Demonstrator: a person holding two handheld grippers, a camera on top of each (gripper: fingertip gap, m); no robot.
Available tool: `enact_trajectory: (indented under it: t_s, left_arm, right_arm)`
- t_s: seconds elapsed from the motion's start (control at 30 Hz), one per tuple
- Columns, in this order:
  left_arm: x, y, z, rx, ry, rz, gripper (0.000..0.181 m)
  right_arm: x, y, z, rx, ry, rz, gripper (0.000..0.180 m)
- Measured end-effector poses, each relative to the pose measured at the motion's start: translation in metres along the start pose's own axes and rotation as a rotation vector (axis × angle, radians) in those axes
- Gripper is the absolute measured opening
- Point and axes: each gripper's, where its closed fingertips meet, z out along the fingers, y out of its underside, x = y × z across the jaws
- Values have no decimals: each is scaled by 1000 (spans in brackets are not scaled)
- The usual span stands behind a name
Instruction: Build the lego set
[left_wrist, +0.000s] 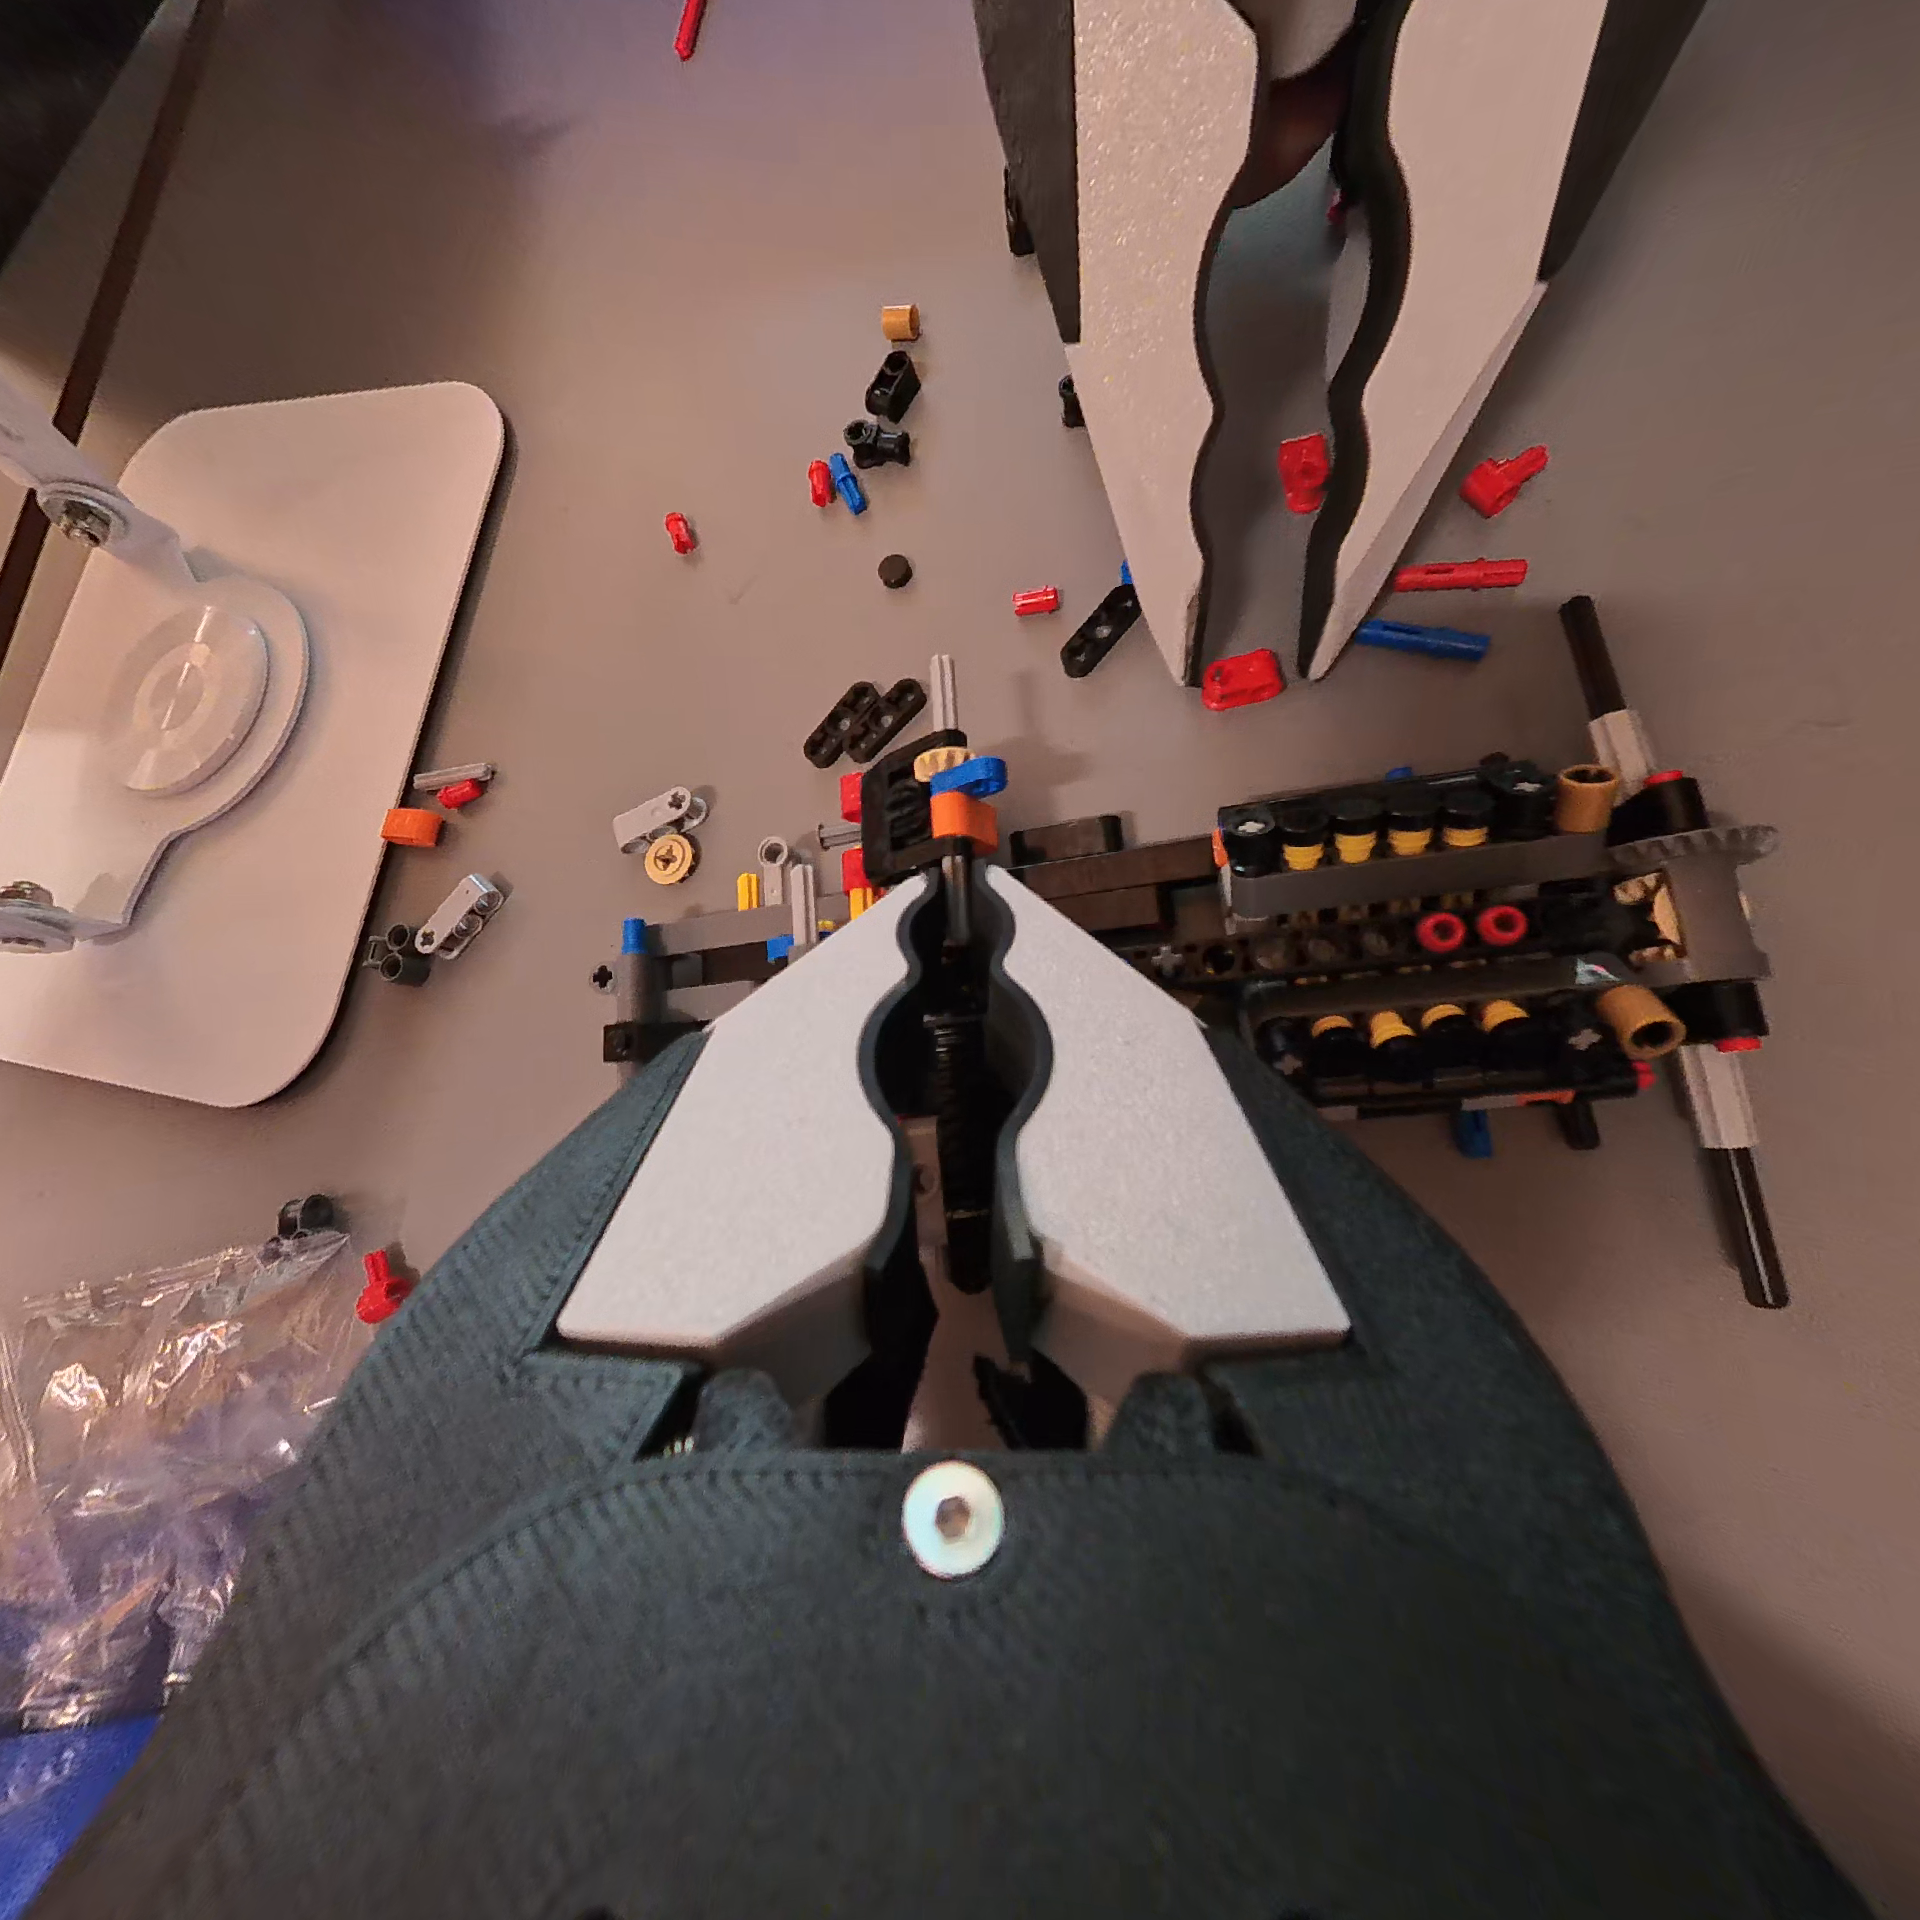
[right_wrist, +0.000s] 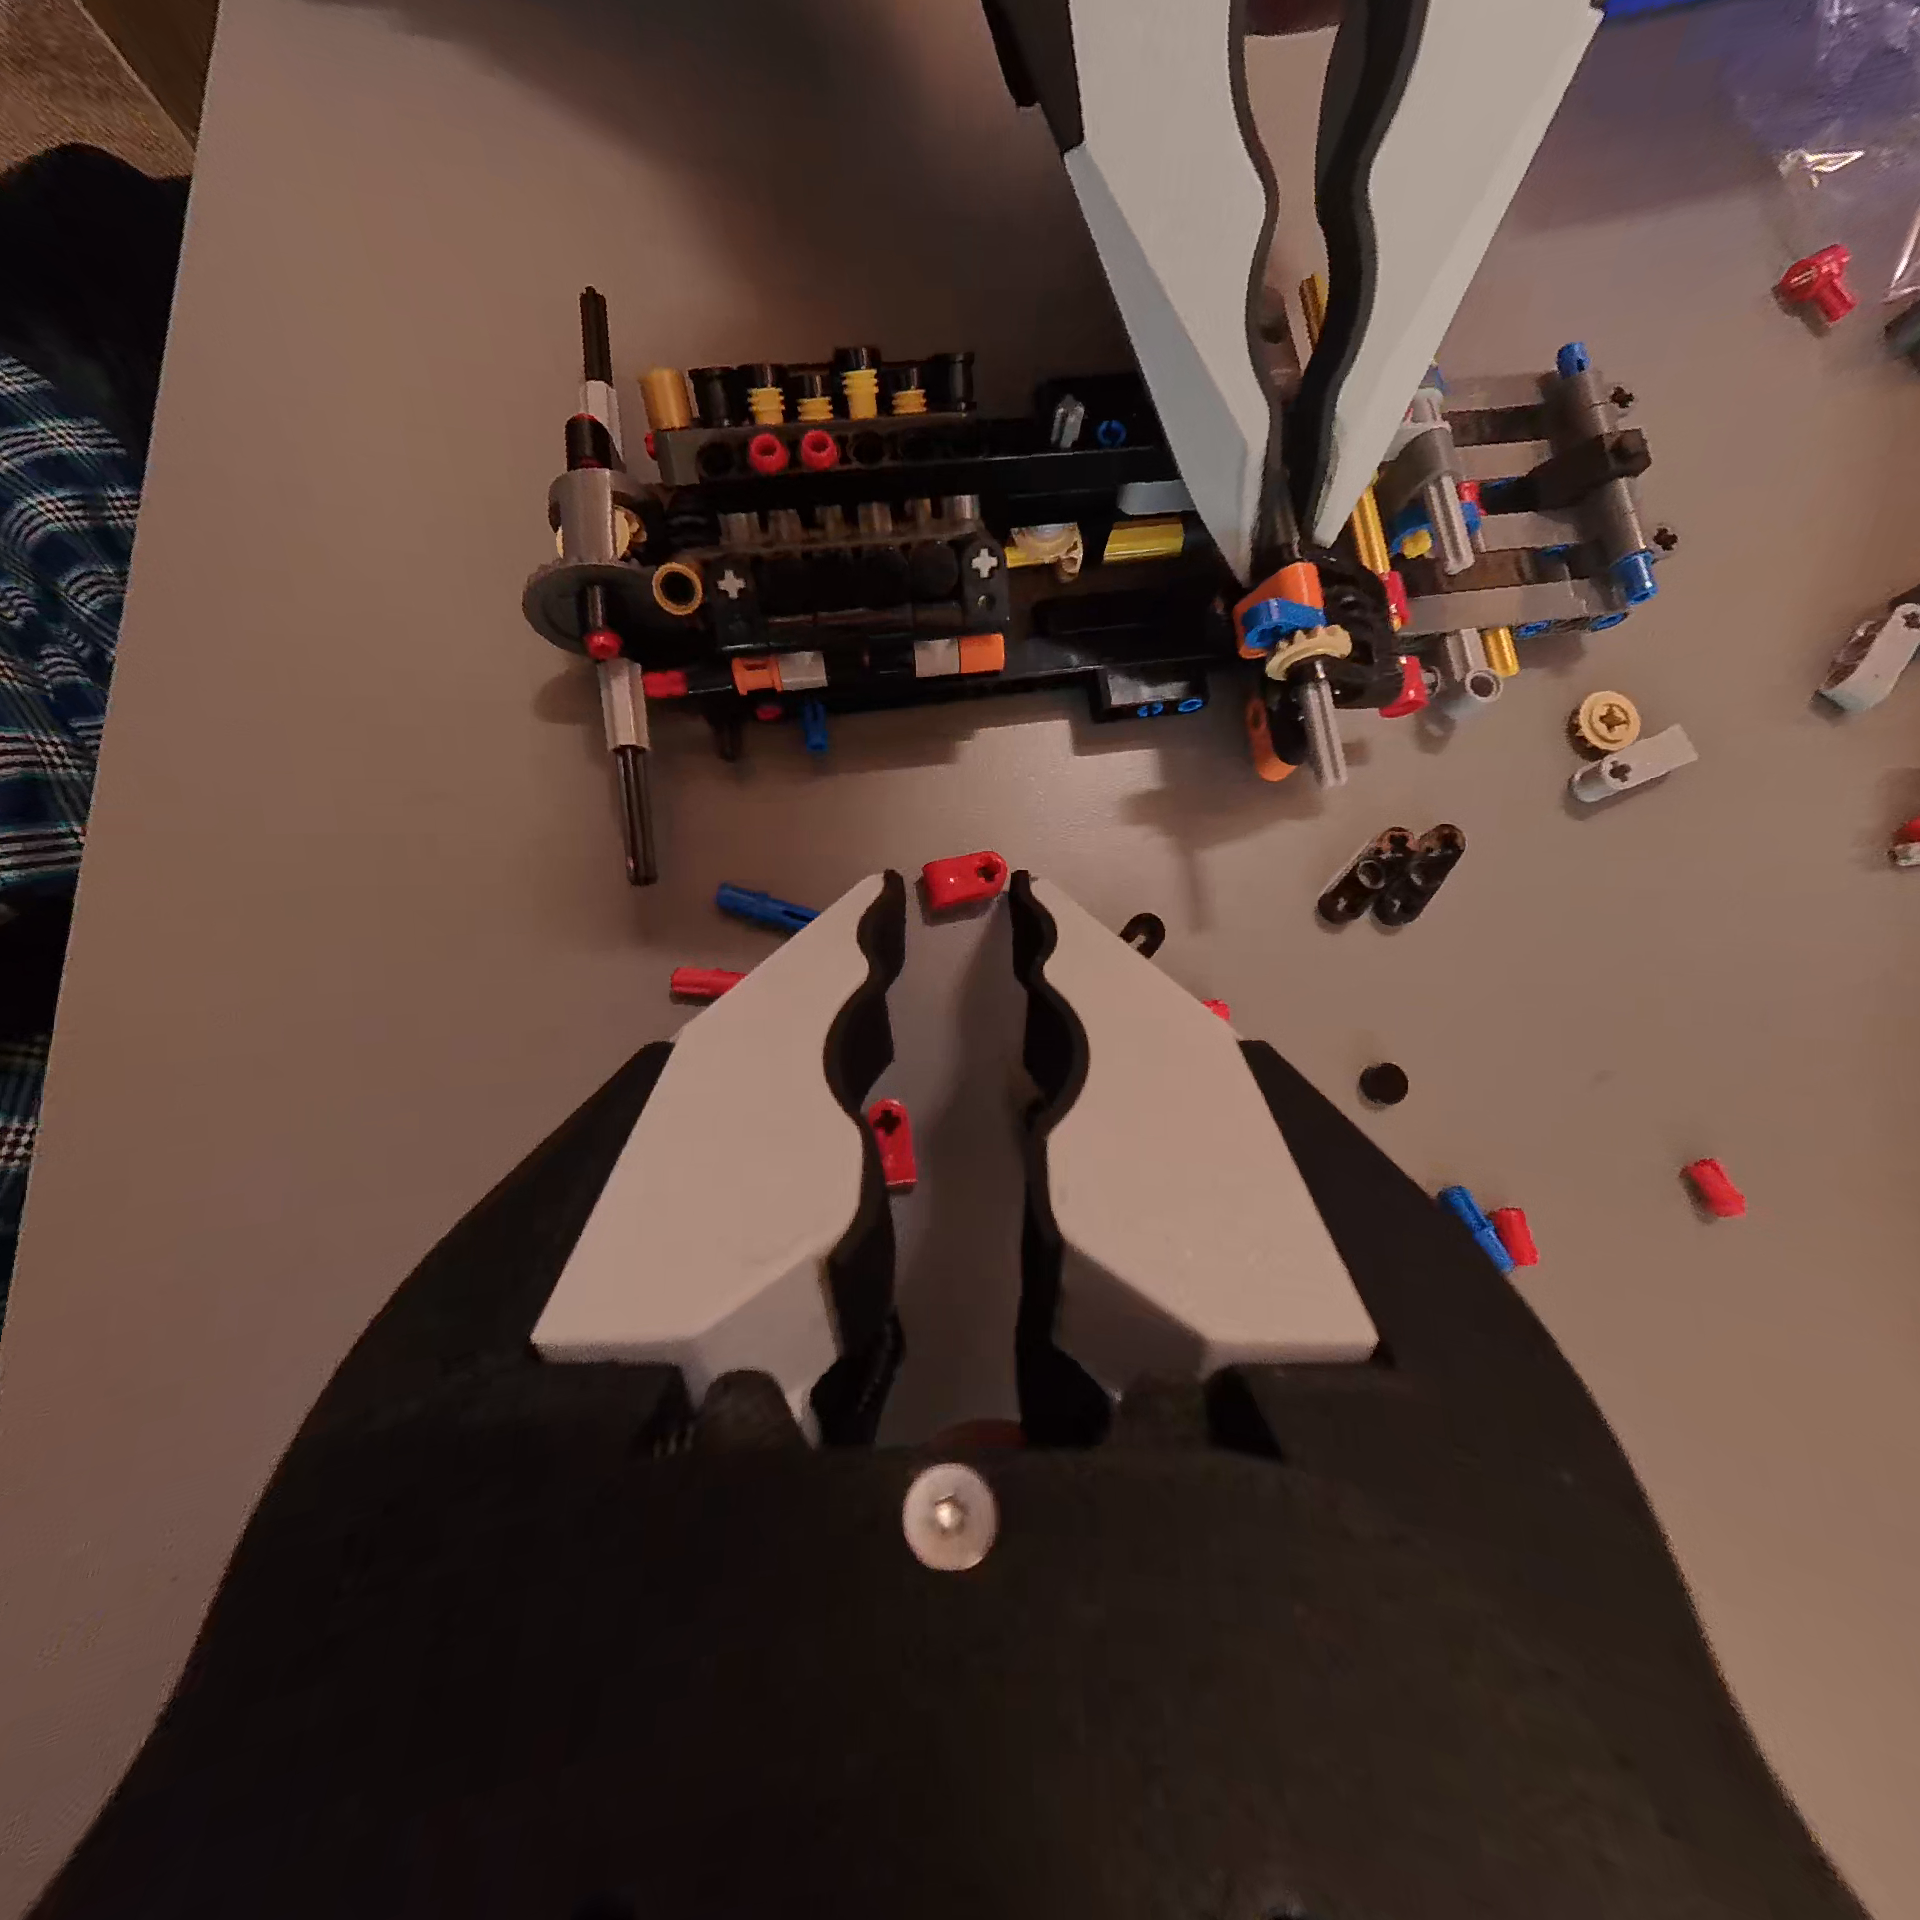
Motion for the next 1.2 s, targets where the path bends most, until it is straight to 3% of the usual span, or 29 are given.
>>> enact_trajectory:
  t_s: [0.73, 1.2]
  left_arm:
    - [1, 0, 0, 1, 12, 4, 2]
    - [1, 1, 0, -3, 17, 9, 2]
  right_arm:
    - [10, -4, -12, 43, -58, -70, 16]
    - [7, -2, -14, 11, -177, -333, 15]
